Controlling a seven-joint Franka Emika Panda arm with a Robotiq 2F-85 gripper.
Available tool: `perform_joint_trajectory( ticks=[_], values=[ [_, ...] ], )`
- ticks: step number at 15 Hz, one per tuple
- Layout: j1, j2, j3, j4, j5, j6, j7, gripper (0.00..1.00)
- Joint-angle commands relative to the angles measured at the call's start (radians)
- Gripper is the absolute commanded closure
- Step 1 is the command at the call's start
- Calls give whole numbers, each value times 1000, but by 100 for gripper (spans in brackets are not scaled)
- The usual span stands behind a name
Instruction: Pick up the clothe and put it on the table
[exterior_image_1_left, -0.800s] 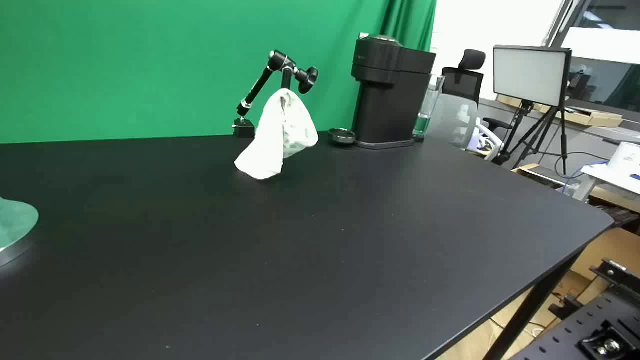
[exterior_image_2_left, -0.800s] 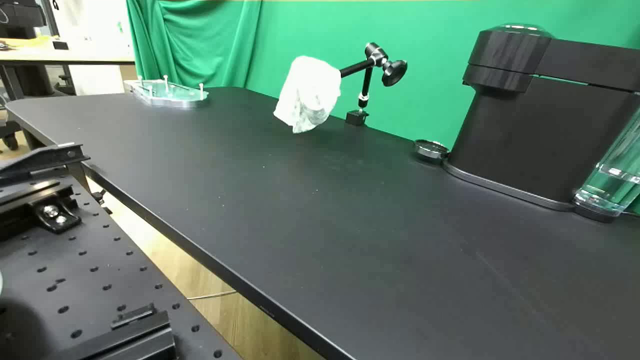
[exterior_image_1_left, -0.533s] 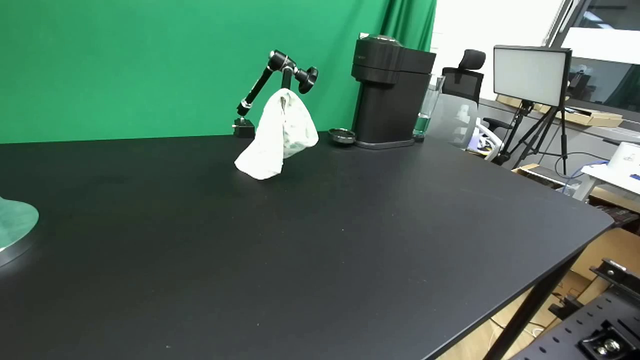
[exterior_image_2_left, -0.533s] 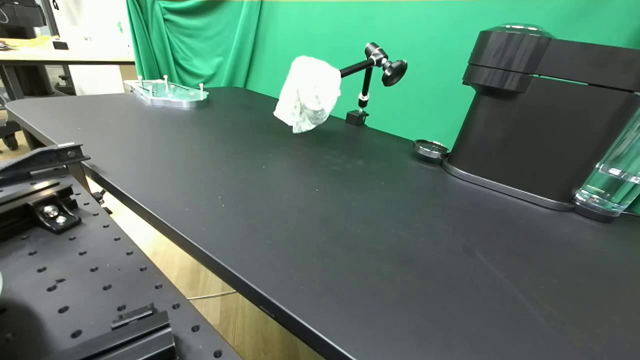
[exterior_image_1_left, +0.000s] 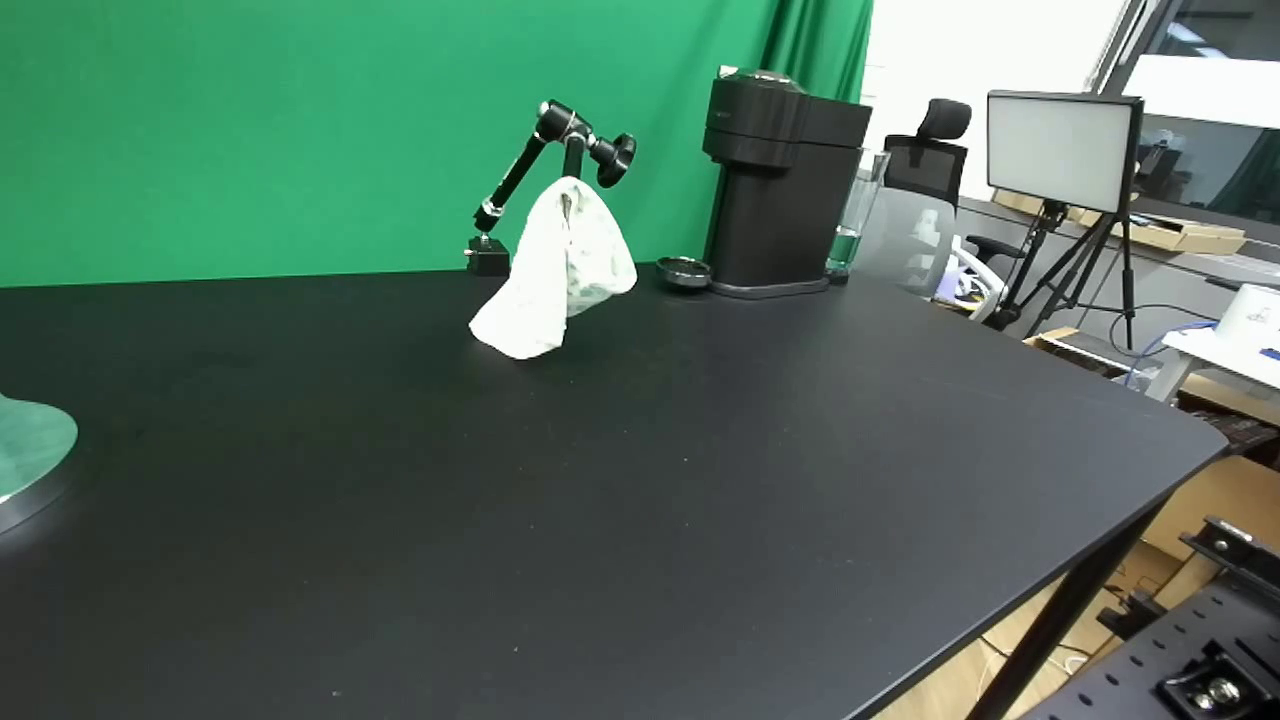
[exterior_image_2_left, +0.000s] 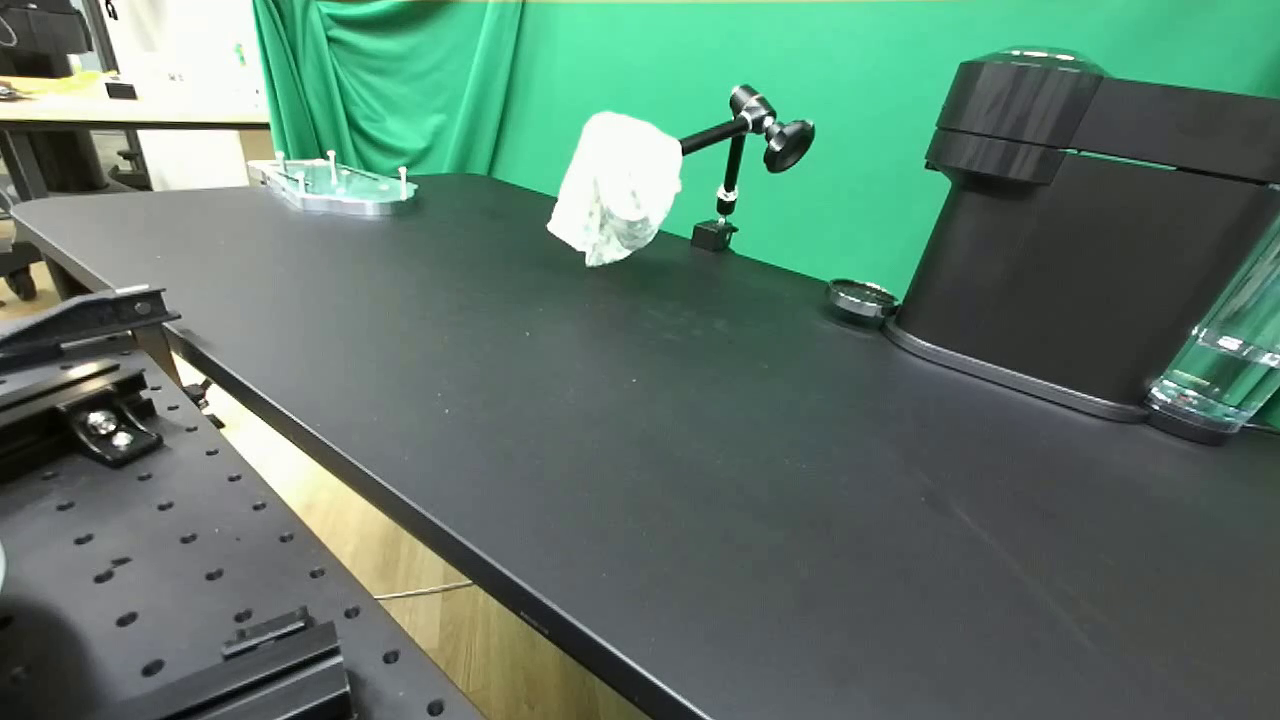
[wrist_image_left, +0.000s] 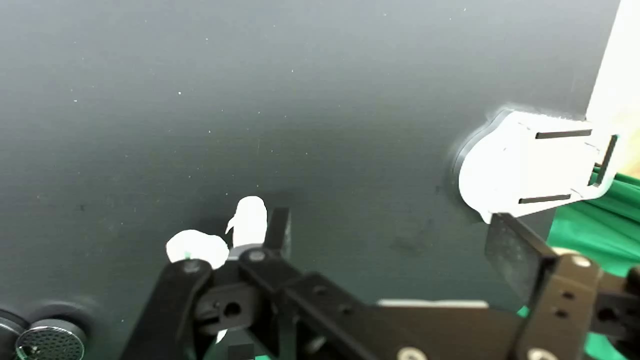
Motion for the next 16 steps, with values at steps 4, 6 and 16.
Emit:
perform_joint_trajectory(
  ticks=[4, 6, 16],
  values=[
    [-22, 54, -30, 22, -27, 33, -37, 0],
    [-42, 105, -47, 42, -66, 56, -87, 0],
    [-70, 437, -109, 264, -239, 158, -400, 0]
  ],
)
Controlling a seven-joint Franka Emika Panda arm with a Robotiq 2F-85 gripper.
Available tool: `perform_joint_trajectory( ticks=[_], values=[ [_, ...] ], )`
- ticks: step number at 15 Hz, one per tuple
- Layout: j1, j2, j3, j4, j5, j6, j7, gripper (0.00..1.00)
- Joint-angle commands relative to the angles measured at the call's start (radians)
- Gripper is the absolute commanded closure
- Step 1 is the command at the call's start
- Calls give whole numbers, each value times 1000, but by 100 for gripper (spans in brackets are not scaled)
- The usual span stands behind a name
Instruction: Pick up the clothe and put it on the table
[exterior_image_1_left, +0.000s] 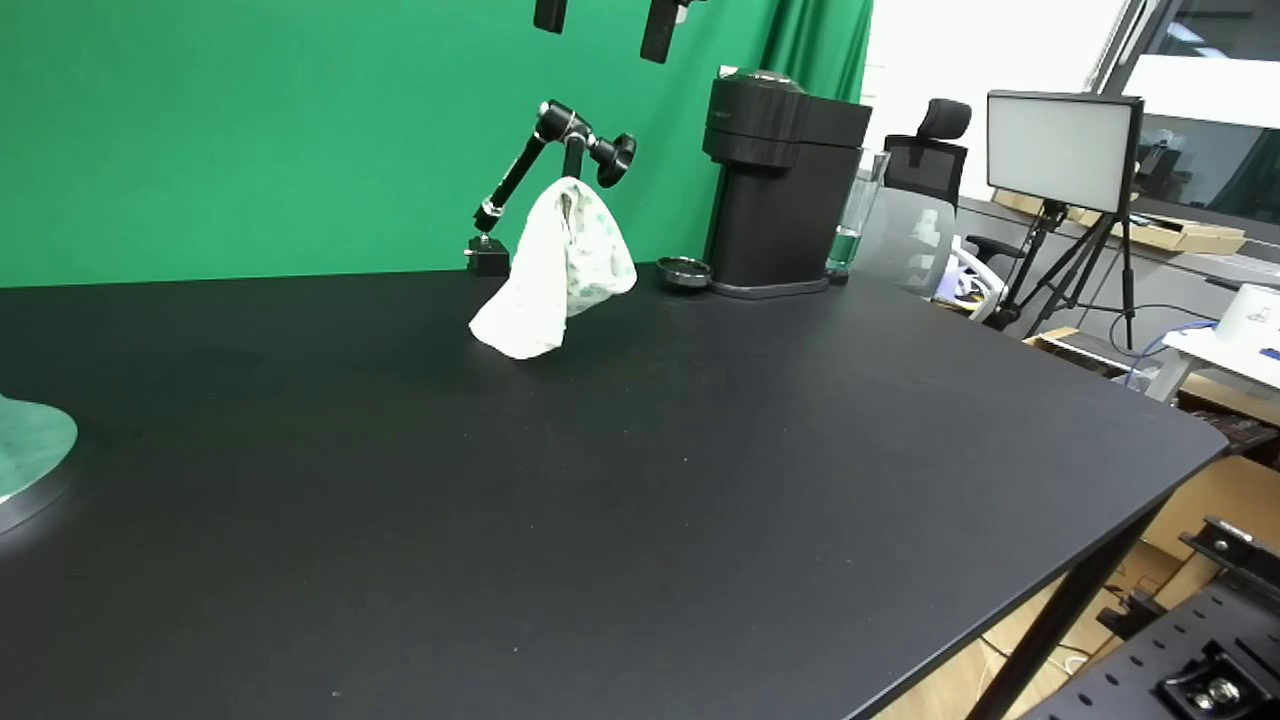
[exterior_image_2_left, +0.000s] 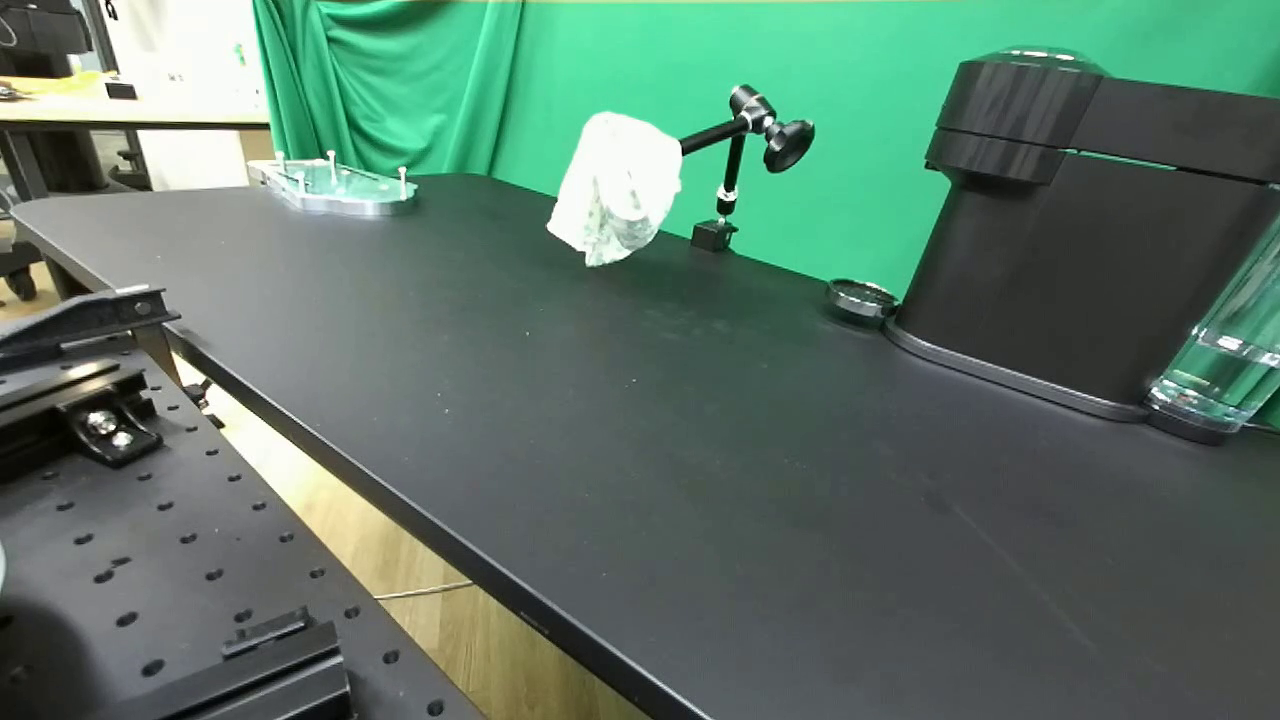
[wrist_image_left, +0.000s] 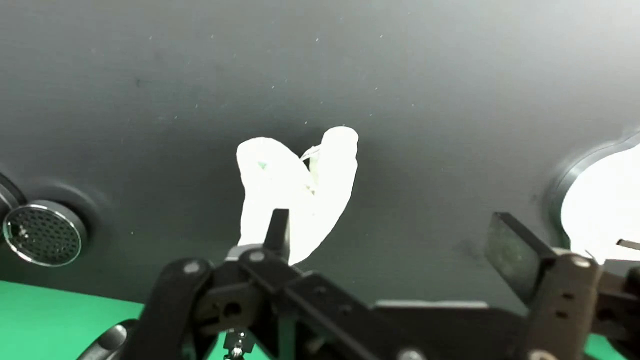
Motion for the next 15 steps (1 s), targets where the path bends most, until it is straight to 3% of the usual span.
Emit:
perform_joint_trajectory(
  ticks=[1, 3, 4, 7, 15],
  values=[
    [-9, 121, -4, 129, -73, 17, -27, 0],
    [-14, 164, -4, 167, -114, 32, 15, 0],
    [-10, 116, 1, 105, -76, 36, -15, 0],
    [-15, 160, 0, 143, -94, 43, -14, 0],
    [-14, 222, -26, 142, -161, 74, 420, 0]
  ],
)
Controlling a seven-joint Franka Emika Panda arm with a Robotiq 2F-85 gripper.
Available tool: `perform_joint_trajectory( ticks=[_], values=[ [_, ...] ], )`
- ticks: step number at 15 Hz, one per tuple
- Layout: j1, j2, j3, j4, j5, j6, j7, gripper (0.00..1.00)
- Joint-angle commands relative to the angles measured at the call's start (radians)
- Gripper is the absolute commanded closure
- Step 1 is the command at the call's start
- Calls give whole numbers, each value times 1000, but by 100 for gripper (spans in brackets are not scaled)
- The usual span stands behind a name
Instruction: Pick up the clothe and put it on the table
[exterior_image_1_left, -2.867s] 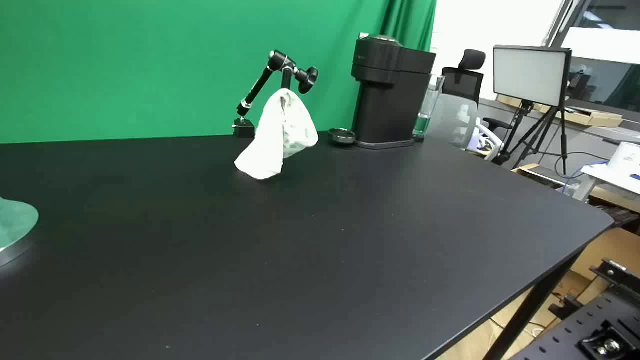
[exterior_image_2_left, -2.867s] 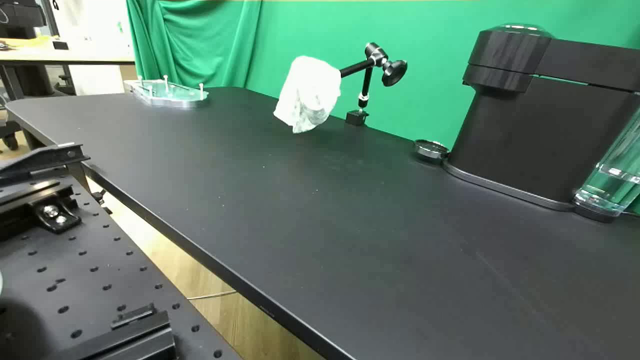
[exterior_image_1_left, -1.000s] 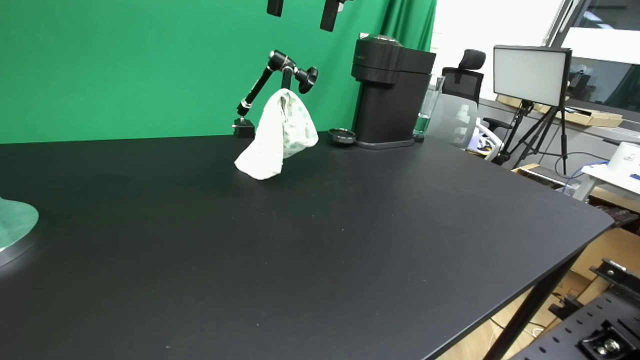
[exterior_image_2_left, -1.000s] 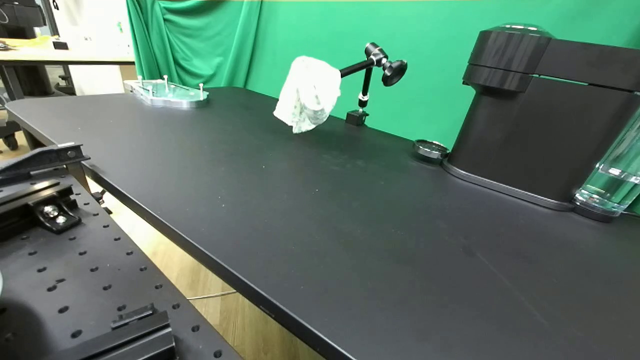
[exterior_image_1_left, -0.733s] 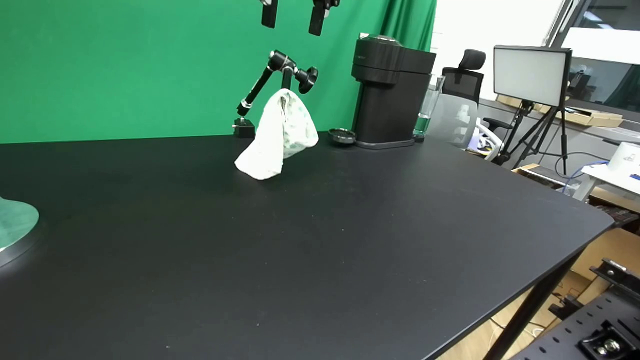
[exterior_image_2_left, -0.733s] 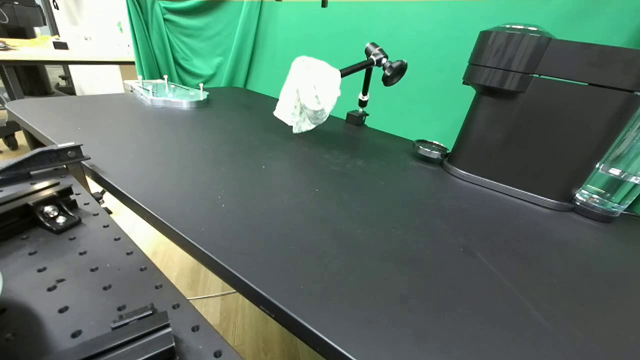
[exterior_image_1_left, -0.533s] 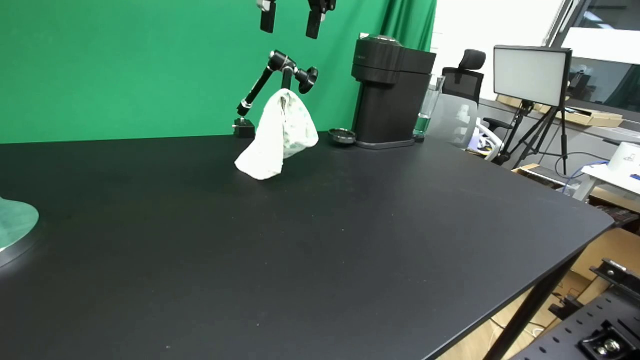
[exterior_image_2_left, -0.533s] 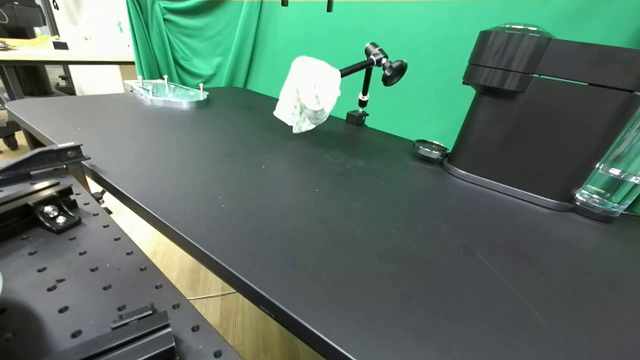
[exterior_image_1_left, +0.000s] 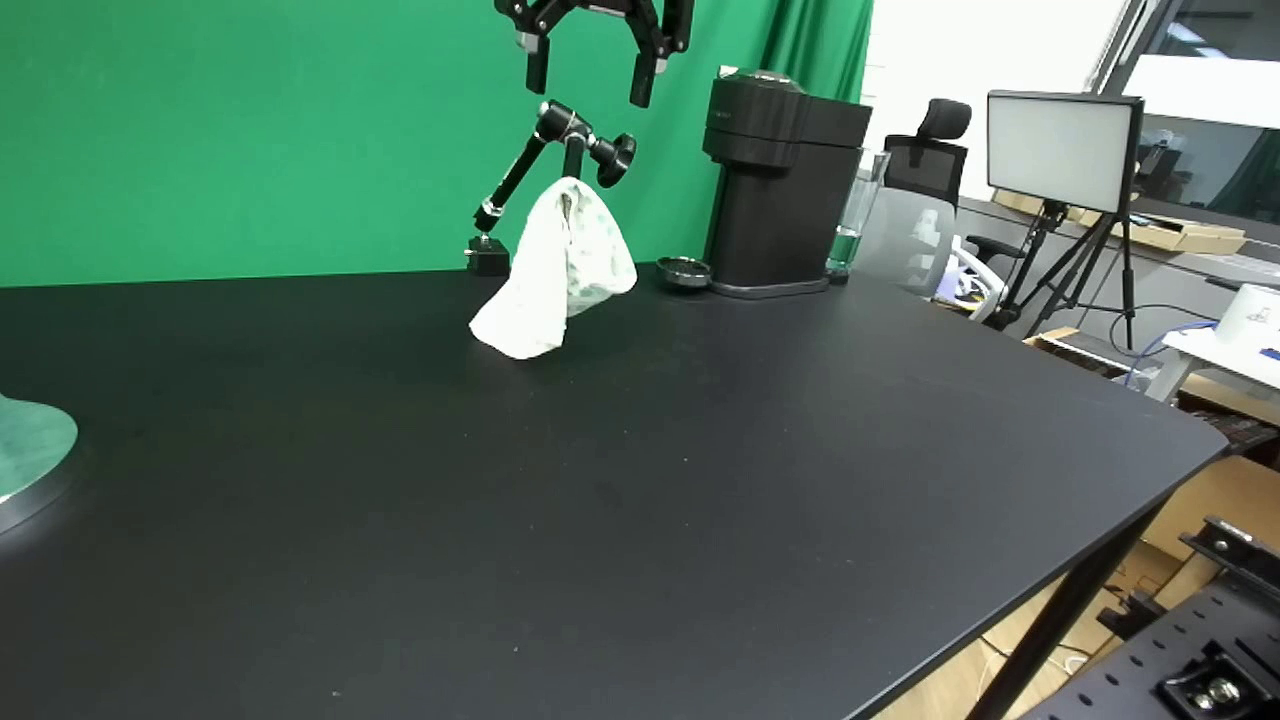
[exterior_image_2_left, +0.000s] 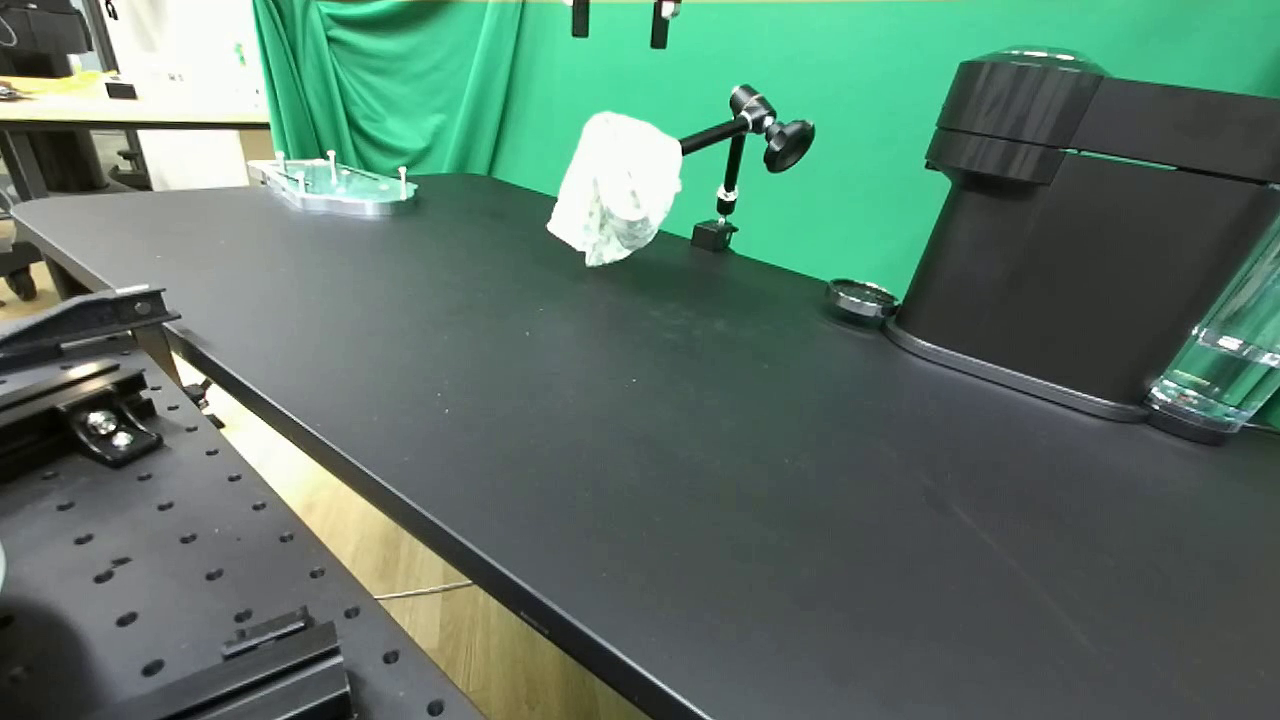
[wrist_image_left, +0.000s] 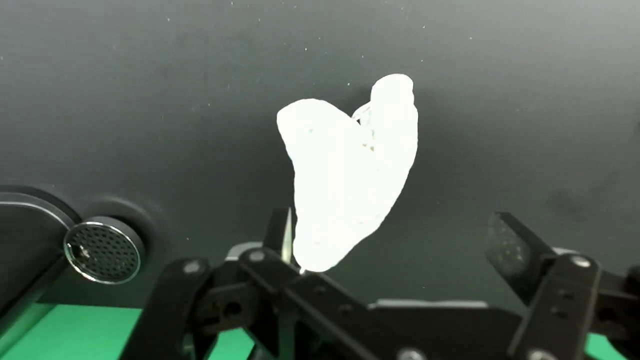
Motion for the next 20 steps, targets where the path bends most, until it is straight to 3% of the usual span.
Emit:
perform_joint_trajectory(
  ticks=[1, 5, 19, 20],
  values=[
    [1, 45, -21, 13, -49, 14, 188, 0],
    [6, 93, -41, 34, -59, 10, 270, 0],
    [26, 198, -55, 125, -46, 30, 314, 0],
    [28, 205, -56, 131, -47, 30, 315, 10]
  ],
)
